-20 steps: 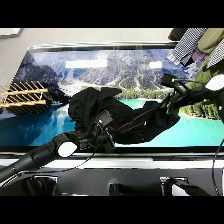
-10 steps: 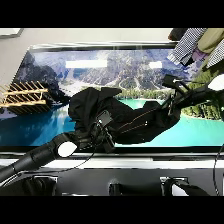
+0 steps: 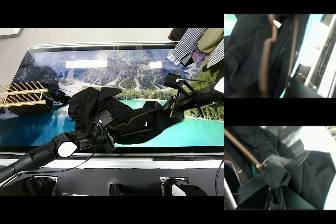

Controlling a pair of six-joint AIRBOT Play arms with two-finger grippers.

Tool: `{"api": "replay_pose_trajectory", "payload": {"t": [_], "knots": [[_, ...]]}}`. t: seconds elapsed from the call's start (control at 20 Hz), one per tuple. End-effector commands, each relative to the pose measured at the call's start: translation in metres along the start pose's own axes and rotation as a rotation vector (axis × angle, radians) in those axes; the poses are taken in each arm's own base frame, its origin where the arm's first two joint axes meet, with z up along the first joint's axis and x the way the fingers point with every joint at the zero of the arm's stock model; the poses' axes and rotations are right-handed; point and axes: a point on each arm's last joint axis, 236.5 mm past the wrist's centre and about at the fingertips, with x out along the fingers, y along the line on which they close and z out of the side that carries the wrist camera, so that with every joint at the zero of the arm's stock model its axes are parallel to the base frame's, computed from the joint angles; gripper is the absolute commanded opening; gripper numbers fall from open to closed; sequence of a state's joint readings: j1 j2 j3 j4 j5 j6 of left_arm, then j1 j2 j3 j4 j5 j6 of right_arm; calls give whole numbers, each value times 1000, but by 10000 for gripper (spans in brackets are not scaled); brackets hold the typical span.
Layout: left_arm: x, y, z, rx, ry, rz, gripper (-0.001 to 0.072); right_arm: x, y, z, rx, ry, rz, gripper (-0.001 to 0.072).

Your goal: Fold the clothes and pants, and hang the long-sleeved shirts on hangers.

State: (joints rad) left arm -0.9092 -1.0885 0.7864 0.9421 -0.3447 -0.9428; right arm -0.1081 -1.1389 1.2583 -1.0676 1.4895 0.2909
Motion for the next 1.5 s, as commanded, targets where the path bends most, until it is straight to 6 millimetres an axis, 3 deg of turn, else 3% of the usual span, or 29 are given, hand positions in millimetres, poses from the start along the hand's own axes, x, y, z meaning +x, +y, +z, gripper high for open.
{"api": "replay_pose_trajectory", "payload": {"t": [0.0,0.05,0.1,0.3,0.45,0.55,0.75,0.95,1.15,1.3,1.45], "knots": [[-4,5,4,-57,-13,10,523,-4,-1,-4,20,20,-19,28],[-7,10,7,-122,-23,20,618,-6,-1,-5,35,23,-26,27],[-11,18,10,-185,-35,35,629,-9,0,-5,43,26,-34,27],[-37,67,8,-491,-44,108,631,-23,3,-3,35,32,-82,27],[-74,122,-12,-815,-34,200,631,-35,6,0,68,26,-122,27],[-97,142,-28,-891,-4,239,631,-40,8,2,127,15,-136,27],[-106,128,-66,-890,178,235,625,-46,11,5,211,1,-152,28],[-99,107,-99,-783,350,375,617,-47,12,5,271,-4,-153,28],[-75,85,-122,-757,436,487,617,-47,12,5,307,-7,-153,29],[-46,71,-132,-746,459,467,617,-47,14,4,311,-4,-147,29],[-28,76,-137,-789,437,475,595,-46,18,3,320,4,-132,29]]}}
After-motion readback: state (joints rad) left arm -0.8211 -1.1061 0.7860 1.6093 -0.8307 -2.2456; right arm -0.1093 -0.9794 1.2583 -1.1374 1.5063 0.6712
